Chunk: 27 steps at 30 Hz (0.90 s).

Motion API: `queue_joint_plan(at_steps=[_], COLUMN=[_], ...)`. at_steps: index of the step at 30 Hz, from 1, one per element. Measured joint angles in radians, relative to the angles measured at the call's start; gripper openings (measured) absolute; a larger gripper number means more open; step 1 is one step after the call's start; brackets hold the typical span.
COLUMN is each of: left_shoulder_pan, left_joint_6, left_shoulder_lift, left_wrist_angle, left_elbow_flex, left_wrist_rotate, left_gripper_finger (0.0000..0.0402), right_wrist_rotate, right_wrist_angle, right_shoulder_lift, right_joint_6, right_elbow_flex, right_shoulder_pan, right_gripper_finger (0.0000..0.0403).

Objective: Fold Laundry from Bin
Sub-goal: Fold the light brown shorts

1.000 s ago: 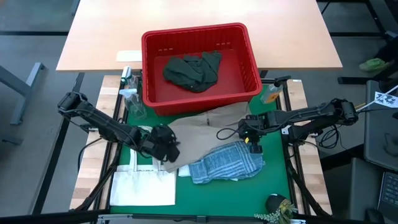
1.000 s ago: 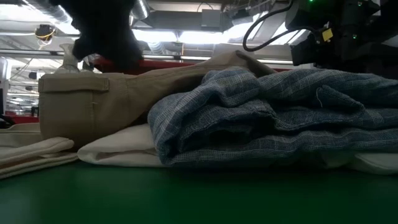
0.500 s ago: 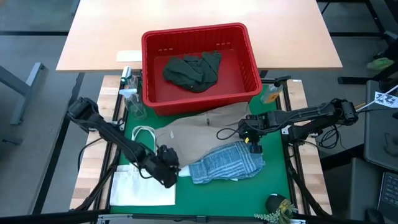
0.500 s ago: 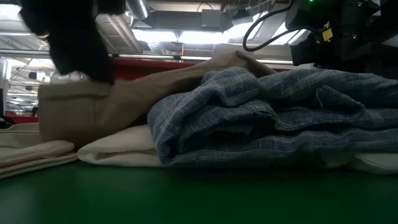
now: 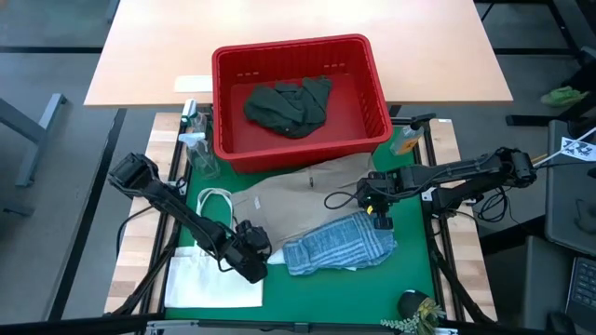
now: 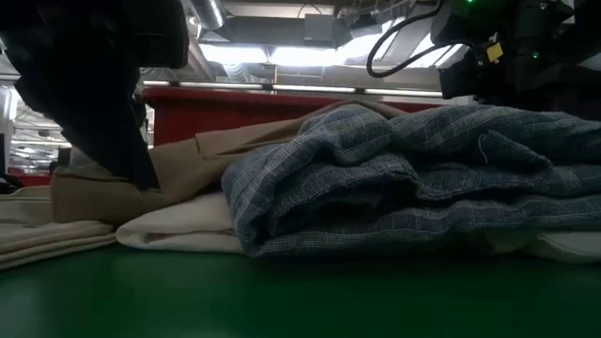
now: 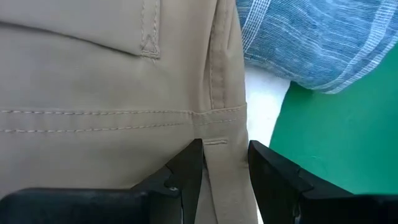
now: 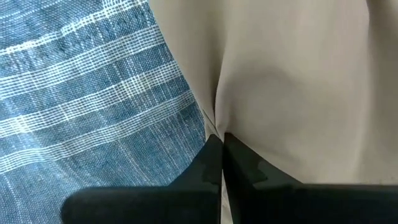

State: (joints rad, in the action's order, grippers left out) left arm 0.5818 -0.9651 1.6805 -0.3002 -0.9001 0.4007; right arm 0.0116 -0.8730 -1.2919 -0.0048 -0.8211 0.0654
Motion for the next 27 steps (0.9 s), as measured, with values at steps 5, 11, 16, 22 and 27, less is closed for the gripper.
queue_joint_plan(at_steps=[5,11,16,22,27], left_shoulder_pan=[-0.018,-0.050,-0.060,-0.059,-0.059], left_joint_6=[-0.001,0.006,0.054,0.060,0.060], left_shoulder_lift=[0.003,0.012,0.069,0.145,0.149], left_wrist_angle=[0.002,-0.005,0.013,0.023,0.018], left_elbow_flex=[0.000,0.000,0.000,-0.006,-0.005], left_wrist_rotate=[-0.006,-0.007,-0.053,-0.081,-0.048], left_gripper_finger=[0.0124,0.0124,0.0124,0.0124,0.0113], right_wrist_rotate=[0.000,0.033,0.034,0.034,0.034], right_wrist_angle=[0.000,0.000,0.000,0.001,0.002], right_shoulder_lift=[0.000,0.000,0.000,0.000,0.000], right_joint_6=[0.000,0.000,0.000,0.000,0.000], right_elbow_flex=[0.000,0.000,0.000,0.000,0.000], right_shoulder_pan=[0.000,0.000,0.000,0.000,0.000], right_gripper_finger=[0.0005,0.0005,0.0005,0.0005,0.0005])
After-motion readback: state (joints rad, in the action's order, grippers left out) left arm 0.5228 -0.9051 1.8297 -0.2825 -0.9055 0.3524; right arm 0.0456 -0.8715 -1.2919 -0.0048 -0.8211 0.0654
